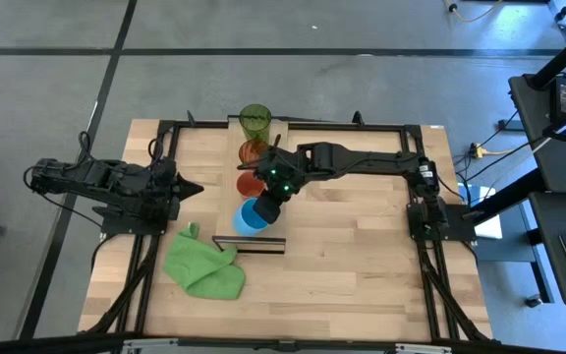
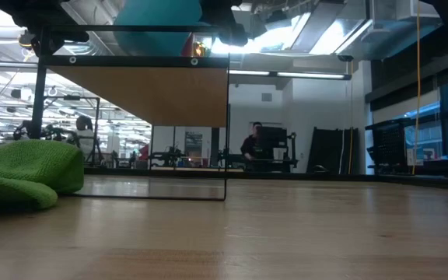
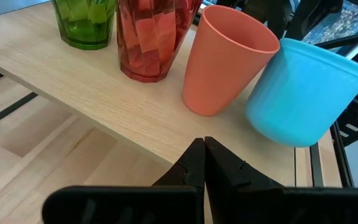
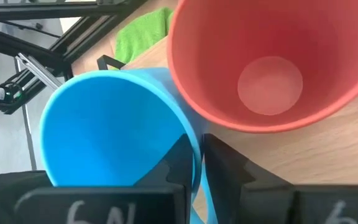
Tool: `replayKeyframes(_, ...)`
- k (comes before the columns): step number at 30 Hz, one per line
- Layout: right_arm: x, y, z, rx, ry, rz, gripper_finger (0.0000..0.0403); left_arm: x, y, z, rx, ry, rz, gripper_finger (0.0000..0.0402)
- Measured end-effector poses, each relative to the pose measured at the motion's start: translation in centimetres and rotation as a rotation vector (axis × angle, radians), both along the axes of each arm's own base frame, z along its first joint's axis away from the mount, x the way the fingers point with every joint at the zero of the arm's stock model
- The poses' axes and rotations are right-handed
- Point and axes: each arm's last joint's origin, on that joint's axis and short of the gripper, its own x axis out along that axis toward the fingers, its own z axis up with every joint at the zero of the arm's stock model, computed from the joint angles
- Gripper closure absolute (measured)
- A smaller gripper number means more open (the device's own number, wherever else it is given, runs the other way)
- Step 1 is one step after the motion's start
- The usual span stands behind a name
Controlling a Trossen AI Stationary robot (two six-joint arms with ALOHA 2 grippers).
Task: Stack small to large cups/mugs on shelf
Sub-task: Put the blue mug on the shelf
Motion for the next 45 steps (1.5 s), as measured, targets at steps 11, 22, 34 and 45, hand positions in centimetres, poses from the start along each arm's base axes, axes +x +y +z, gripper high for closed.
replayKeyframes(11, 0.2, 0.0, 0.2, 0.006, -0.028, 0.0, 0.0355, 0.0, 0.0, 0.0, 0.0, 0.0, 0.0, 0.0401)
replayKeyframes(22, 0.2, 0.0, 0.2, 0.009, -0.031, 0.0, 0.0255, 0.0, 0.0, 0.0, -0.001, 0.0, 0.0, 0.0401)
replayKeyframes(34, -0.8, -0.2, 4.1, -0.095, -0.1, 0.012, 0.0256, 0.0, 0.0, 0.0, -0.002, 0.0, 0.0, 0.0401)
replayKeyframes(45, -5.9, -0.3, 12.4, -0.2, -0.358, -0.125, 0.0256, 0.2, 0.0, 0.3, 0.007, -0.029, -0.012, 0.0401)
